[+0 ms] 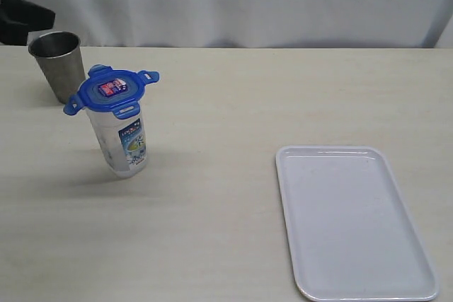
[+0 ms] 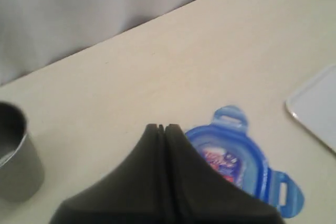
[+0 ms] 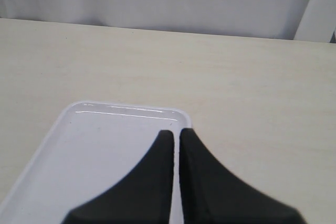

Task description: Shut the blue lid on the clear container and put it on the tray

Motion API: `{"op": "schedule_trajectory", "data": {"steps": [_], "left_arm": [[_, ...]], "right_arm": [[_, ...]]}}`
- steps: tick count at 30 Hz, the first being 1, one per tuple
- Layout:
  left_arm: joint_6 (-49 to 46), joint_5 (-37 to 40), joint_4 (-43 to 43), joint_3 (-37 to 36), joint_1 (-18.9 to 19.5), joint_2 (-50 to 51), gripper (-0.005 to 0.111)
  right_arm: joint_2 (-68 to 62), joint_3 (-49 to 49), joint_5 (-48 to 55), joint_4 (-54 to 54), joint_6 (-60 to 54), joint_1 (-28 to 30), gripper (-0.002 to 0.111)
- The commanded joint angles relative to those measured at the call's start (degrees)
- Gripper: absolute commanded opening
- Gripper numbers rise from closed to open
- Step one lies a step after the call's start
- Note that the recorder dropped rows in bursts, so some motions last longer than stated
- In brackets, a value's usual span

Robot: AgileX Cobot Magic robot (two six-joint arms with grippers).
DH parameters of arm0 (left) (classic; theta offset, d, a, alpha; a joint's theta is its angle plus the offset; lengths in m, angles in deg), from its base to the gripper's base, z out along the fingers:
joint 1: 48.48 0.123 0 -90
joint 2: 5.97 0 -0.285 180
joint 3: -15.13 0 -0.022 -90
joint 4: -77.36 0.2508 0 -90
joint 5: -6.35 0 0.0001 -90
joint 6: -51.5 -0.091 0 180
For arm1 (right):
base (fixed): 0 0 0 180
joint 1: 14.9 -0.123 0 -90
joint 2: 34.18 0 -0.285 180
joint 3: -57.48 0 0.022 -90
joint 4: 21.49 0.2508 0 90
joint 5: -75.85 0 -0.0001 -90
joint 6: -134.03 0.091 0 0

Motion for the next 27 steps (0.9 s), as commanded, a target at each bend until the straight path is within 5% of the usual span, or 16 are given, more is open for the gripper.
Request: {"op": "schedule_trajectory", "data": {"steps": [1,8,13,20,27], "left_arm": [[-6.0,0.49,-3.19,-0.64,-7.14,-0.33,0.0],[-4.92,-6.86,5.88,-0.64,-20.75,1.25,0.0],[2.36,-11.81,15.67,-0.64,-27.09,2.54,0.0],[16.36,-17.59,31.45,-0.52,-29.39,6.99,0.0],[17.3,-21.25,32.72,-0.52,-29.39,8.79,0.0]], "right_arm": [[0.31,0.09,-0.05,-0.12,-0.15,-0.08,0.004],[0.31,0.09,-0.05,-0.12,-0.15,-0.08,0.004],[0.31,0.09,-0.05,-0.12,-0.15,-0.08,0.004],[0.31,0.09,-0.05,-0.12,-0.15,-0.08,0.004],[0.31,0.09,-0.05,-0.12,-0.15,-0.08,0.004]]}}
